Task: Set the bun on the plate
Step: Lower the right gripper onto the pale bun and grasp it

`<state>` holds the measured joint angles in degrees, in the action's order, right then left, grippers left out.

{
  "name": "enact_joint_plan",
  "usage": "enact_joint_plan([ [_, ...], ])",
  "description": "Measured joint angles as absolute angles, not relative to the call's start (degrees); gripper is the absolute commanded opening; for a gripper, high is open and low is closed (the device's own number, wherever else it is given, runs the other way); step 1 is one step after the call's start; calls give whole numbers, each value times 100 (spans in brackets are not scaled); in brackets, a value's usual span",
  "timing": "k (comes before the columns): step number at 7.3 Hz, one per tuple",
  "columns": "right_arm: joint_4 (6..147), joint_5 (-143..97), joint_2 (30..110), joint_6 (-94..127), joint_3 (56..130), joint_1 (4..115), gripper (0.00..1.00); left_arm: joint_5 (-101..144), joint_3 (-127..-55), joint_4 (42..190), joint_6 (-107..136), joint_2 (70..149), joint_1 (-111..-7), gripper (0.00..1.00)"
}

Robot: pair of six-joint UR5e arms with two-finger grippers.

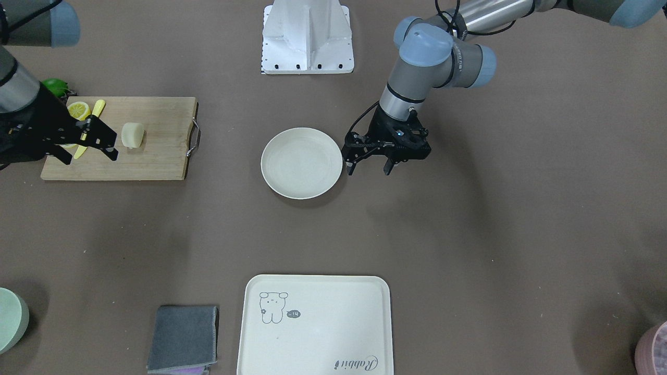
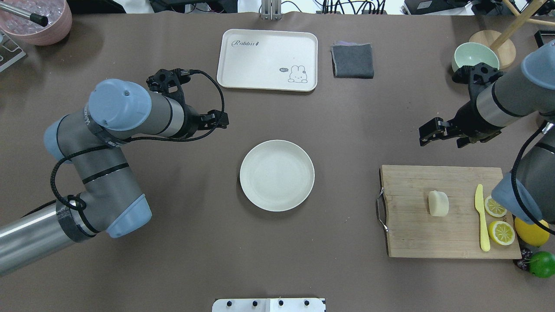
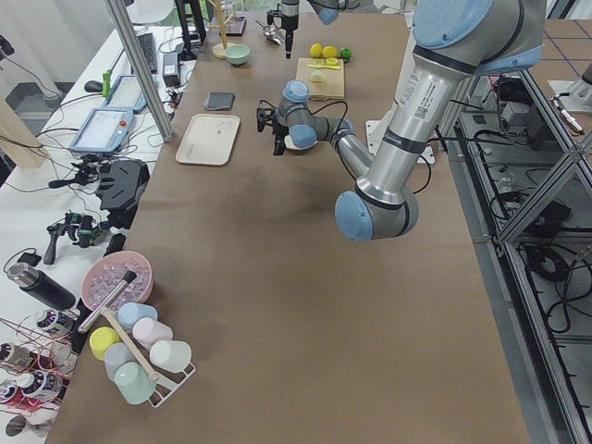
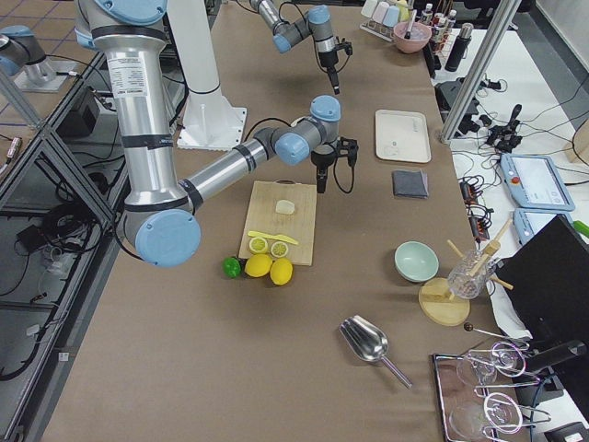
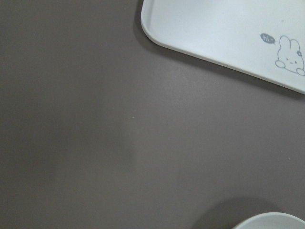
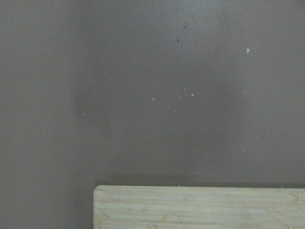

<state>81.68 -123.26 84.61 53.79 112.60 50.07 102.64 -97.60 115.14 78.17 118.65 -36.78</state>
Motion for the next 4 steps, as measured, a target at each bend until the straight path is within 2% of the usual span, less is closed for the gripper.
enact_joint_plan([
  [2, 7220, -12045, 9184, 5928, 11267, 4552, 100, 10272, -9803, 11502, 7523, 11813, -3796, 98],
  [4, 6827, -11553, 9446, 6629, 11266, 3928, 98, 10272, -9808, 11491, 7417, 11805, -3837, 98],
])
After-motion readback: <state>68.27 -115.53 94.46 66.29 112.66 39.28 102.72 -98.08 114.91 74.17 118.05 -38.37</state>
